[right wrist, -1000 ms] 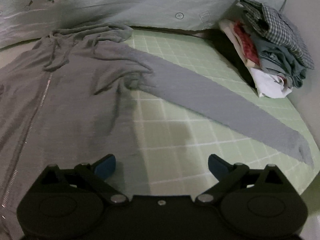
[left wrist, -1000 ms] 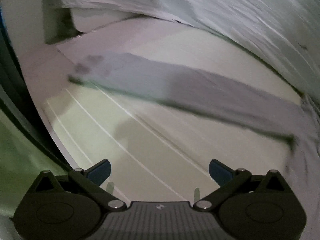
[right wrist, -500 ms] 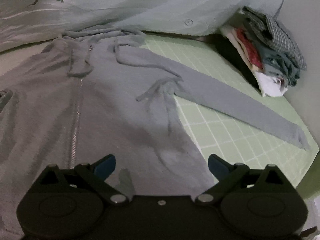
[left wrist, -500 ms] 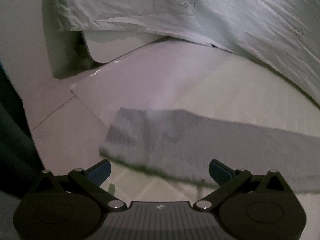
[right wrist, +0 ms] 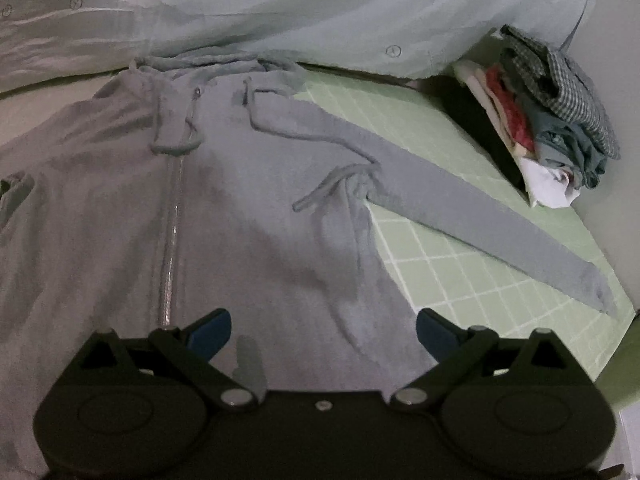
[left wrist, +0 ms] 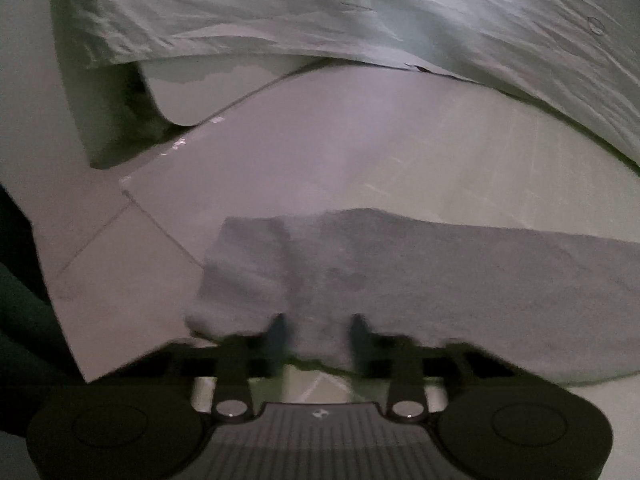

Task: Fold clothes
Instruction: 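Grasp the sleeve cuff with the left gripper, fold it across the body, release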

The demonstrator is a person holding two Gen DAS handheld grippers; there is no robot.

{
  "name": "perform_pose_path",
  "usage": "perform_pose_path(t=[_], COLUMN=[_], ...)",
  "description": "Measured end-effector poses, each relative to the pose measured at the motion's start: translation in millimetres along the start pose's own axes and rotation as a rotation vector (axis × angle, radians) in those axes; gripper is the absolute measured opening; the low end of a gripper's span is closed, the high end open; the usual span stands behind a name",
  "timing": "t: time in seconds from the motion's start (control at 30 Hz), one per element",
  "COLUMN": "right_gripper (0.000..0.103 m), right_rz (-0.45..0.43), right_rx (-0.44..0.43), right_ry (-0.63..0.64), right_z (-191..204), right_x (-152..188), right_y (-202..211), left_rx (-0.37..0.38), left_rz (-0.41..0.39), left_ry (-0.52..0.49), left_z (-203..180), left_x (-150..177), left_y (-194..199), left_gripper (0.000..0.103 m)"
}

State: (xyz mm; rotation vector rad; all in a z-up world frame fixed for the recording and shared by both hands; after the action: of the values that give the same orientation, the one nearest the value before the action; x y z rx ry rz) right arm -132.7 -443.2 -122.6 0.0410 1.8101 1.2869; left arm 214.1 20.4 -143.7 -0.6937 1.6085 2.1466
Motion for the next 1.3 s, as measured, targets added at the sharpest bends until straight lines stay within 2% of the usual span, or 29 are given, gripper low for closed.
perform_pose_path(t=[0.3, 0.73, 0.87, 0.97, 1.0, 1.07, 1.13, 1.17, 1.3], right_gripper=[0.100, 0.100, 0.100, 0.100, 0.100, 0.100, 0.100, 0.100, 0.100], right_rz=[-0.008, -0.013, -0.027, -0.039, -0.046, -0.062, -0.076, -0.078, -0.085], right_rx=[0.002, 0.031, 0.042, 0.050, 0.055, 0.066, 0.074, 0.072, 0.046], right_ry=[-0.065, -0.154, -0.166, -0.181, -0.180, -0.165, -0.147, -0.138, -0.096], right_z=[-32.2, -80.0, -93.9, -103.9, -106.5, -109.6, -111.5, -111.4, -99.6], right_x=[6.3, 16.8, 17.5, 18.0, 17.2, 13.5, 9.7, 7.8, -1.6], right_y=[0.9, 6.5, 9.0, 10.2, 11.4, 13.4, 14.5, 14.0, 8.7], left_rx=[0.031, 0.486, 0.725, 0.810, 0.803, 0.774, 0.718, 0.688, 0.573], left_rz=[-0.015, -0.140, -0.157, -0.162, -0.164, -0.169, -0.157, -0.136, -0.052], left_ry=[0.092, 0.011, -0.142, -0.286, -0.326, -0.401, -0.396, -0.387, -0.352], left_z=[4.5, -136.2, -224.1, -273.9, -280.7, -290.2, -284.8, -280.2, -259.3], left_x=[-9.0, -25.1, 8.5, 44.0, 51.7, 65.2, 71.0, 71.8, 73.7], left_y=[15.1, 144.4, 212.8, 246.8, 250.1, 253.5, 245.5, 237.3, 203.4], left_gripper=[0.009, 0.008, 0.009, 0.016, 0.021, 0.053, 0.071, 0.075, 0.075])
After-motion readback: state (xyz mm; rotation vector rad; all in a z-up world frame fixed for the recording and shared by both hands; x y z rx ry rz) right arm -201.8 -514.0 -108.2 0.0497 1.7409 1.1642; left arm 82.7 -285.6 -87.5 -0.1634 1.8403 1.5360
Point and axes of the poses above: each gripper's, at about its wrist camera, not at the fingertips, and y roughly against the way its jaws point, z to its left, x to its underside, the point moved 7 cm from there along -y, roughly the way its jaws point, and after that the axes turned 14 degrees about -x, right-handed, at the moved point
